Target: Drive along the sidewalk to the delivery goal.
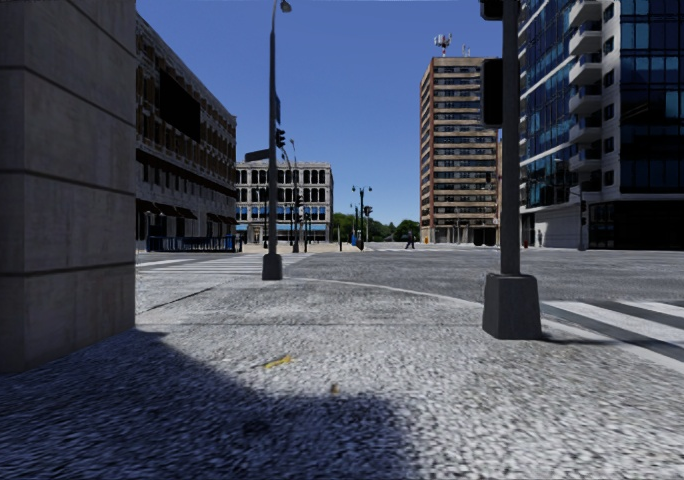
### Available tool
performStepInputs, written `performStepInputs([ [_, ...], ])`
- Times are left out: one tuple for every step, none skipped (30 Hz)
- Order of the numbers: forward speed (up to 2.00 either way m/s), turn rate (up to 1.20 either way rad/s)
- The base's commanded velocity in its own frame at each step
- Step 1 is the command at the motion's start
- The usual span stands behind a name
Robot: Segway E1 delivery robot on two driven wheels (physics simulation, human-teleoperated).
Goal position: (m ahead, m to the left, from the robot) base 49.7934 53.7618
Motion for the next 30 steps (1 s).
performStepInputs([
  [2.00, 0.04],
  [2.00, 0.09],
  [2.00, 0.12],
  [2.00, 0.12],
  [2.00, 0.13],
  [2.00, 0.16],
  [2.00, 0.18],
  [2.00, 0.18],
  [2.00, 0.22],
  [2.00, 0.30],
  [2.00, 0.30],
  [2.00, 0.33],
  [2.00, 0.33],
  [2.00, 0.34],
  [2.00, 0.34],
  [2.00, 0.34],
  [2.00, 0.34],
  [2.00, 0.34],
  [2.00, 0.34],
  [2.00, 0.34],
  [2.00, 0.34],
  [2.00, 0.34],
  [2.00, 0.34],
  [2.00, 0.34],
  [2.00, 0.34],
  [2.00, 0.34],
  [2.00, 0.34],
  [2.00, 0.34],
  [2.00, 0.34],
  [2.00, 0.34],
])
